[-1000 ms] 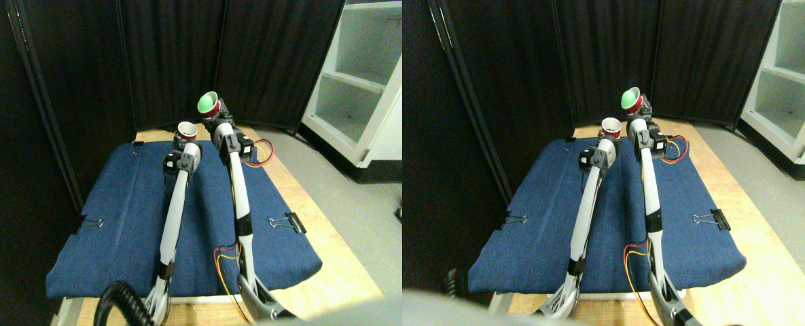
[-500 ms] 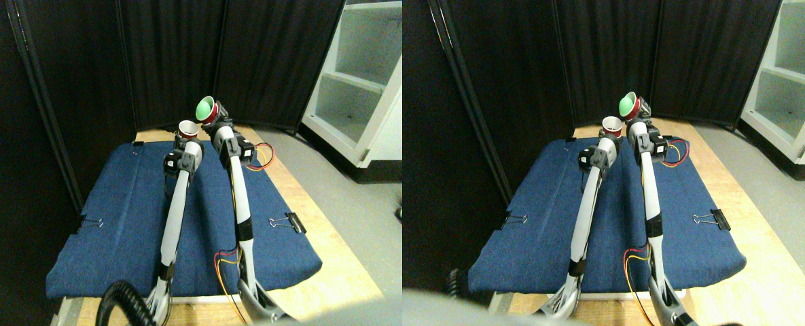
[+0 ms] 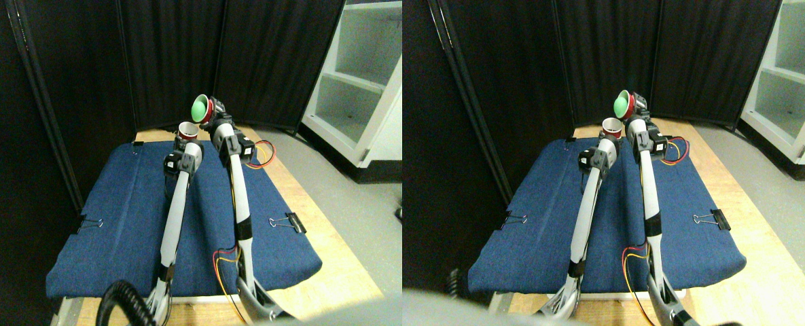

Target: Pour (bimanual)

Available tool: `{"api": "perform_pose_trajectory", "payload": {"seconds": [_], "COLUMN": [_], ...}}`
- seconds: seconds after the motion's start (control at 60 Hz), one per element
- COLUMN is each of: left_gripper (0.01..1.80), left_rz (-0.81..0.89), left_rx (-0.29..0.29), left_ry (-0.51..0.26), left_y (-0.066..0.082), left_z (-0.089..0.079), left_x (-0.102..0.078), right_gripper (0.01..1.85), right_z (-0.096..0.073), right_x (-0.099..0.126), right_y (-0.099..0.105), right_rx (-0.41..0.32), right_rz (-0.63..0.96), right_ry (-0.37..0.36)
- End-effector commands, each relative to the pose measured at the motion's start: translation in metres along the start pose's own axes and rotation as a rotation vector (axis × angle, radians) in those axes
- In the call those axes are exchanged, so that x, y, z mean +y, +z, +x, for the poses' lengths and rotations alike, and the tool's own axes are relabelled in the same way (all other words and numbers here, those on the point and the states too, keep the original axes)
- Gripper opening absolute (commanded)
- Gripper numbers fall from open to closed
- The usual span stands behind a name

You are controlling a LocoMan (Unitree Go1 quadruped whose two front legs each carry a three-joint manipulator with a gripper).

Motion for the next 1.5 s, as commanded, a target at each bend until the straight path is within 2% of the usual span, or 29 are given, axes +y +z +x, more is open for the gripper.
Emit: {"api": "perform_pose_trajectory", "payload": {"seconds": [0.017, 0.367, 0.567, 0.65, 0.767, 0.833, 0.933, 1.0, 1.217, 1.3, 1.5], "left_gripper": [0.33, 0.33, 0.33, 0.33, 0.33, 0.33, 0.33, 0.33, 0.33, 0.33, 0.33], "left_rz": [-0.008, -0.003, -0.013, -0.016, -0.003, -0.012, -0.021, -0.025, -0.026, -0.03, -0.036], "left_rx": [0.004, 0.006, 0.004, -0.005, -0.003, -0.003, 0.008, 0.011, 0.014, 0.017, 0.021], "left_ry": [-0.04, -0.034, -0.035, -0.03, -0.036, -0.035, -0.036, -0.03, -0.031, -0.028, -0.028], "left_y": [-0.001, -0.001, 0.002, 0.002, 0.002, 0.002, 0.001, 0.0, -0.003, -0.003, 0.0], "left_z": [-0.002, 0.003, 0.006, 0.006, 0.007, 0.007, 0.009, 0.009, 0.009, 0.008, 0.007], "left_x": [-0.009, -0.007, -0.006, -0.006, -0.006, -0.006, -0.007, -0.007, -0.008, -0.008, -0.007], "right_gripper": [0.33, 0.33, 0.33, 0.33, 0.33, 0.33, 0.33, 0.33, 0.33, 0.33, 0.33], "right_z": [0.003, 0.011, 0.011, 0.012, 0.012, 0.012, 0.011, 0.011, 0.011, 0.01, 0.011], "right_x": [0.002, 0.0, 0.0, -0.001, -0.002, -0.003, -0.002, -0.001, 0.004, 0.006, 0.006], "right_y": [0.005, 0.008, 0.002, 0.002, 0.002, 0.002, 0.003, 0.003, 0.003, 0.003, 0.003], "right_rx": [-0.024, -0.015, 0.016, 0.009, 0.006, -0.007, -0.009, -0.022, -0.051, -0.045, -0.046], "right_rz": [-0.018, -0.187, -0.379, -0.409, -0.437, -0.456, -0.471, -0.53, -0.598, -0.62, -0.565], "right_ry": [0.023, 0.082, 0.139, 0.162, 0.16, 0.188, 0.165, 0.19, 0.172, 0.146, 0.115]}}
